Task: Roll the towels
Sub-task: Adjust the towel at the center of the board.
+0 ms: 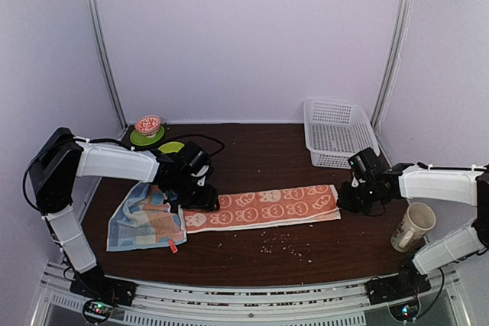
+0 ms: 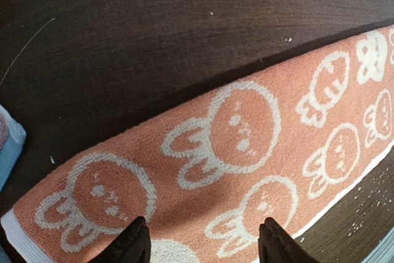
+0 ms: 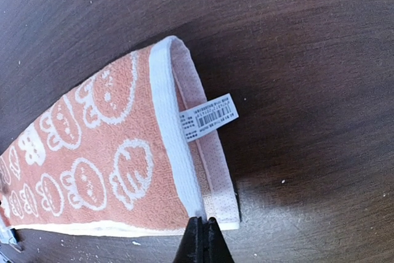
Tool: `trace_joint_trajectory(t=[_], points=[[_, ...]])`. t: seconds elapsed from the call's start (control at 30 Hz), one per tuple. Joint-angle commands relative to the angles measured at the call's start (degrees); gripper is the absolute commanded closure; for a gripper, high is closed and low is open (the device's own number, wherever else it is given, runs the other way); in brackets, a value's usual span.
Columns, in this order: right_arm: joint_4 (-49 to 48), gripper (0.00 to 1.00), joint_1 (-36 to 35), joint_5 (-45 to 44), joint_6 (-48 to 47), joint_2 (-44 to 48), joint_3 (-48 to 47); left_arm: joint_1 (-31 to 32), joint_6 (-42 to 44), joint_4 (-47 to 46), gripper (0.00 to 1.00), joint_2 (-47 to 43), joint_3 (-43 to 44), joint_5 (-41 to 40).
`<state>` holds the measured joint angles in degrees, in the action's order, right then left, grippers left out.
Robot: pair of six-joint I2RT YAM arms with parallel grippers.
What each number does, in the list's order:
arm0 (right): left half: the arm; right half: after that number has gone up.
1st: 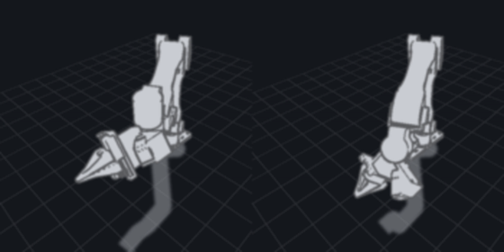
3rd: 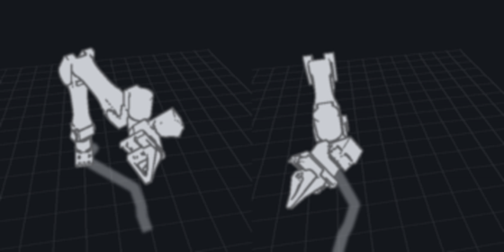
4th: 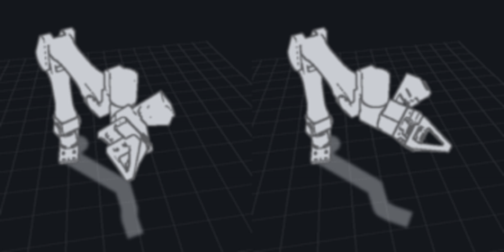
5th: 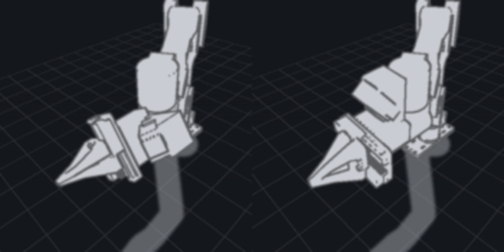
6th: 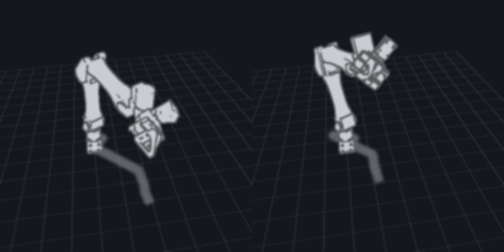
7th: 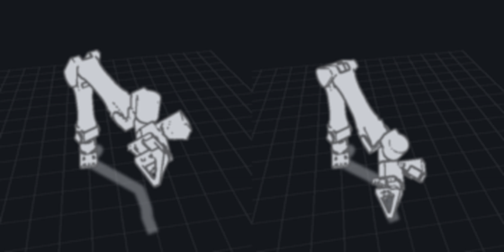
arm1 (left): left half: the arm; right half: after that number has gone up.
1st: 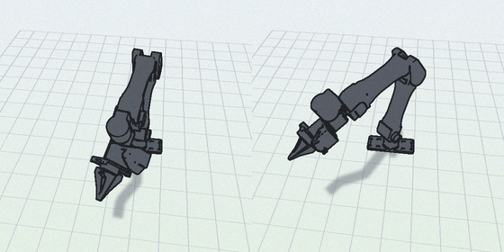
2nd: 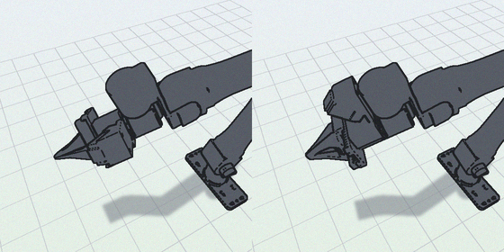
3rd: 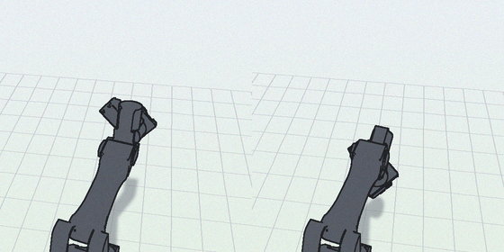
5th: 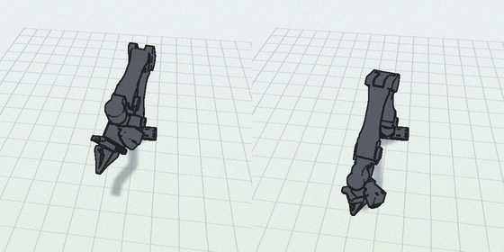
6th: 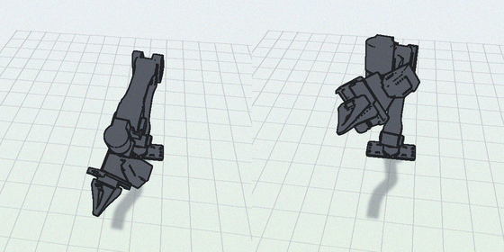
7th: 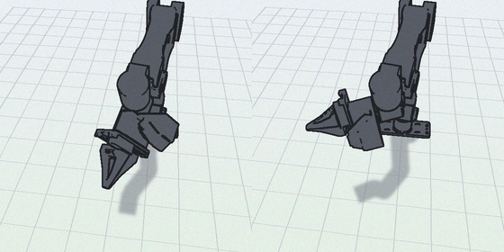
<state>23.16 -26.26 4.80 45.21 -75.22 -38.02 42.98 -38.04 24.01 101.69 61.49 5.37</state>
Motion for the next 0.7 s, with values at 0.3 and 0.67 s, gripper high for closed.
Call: trace_joint_trajectory(t=[0.3, 0.67], points=[[2.9, 1.00, -0.1, 1.1, -3.0, -0.7, 1.1, 0.1, -0.1, -1.4, 0.38, 1.1, -0.6, 0.4], [3.5, 1.00, 0.2, 2.7, -1.8, 3.4, 0.8, 0.1, 0.0, -1.3, 0.39, 2.4, -0.9, 0.3]])
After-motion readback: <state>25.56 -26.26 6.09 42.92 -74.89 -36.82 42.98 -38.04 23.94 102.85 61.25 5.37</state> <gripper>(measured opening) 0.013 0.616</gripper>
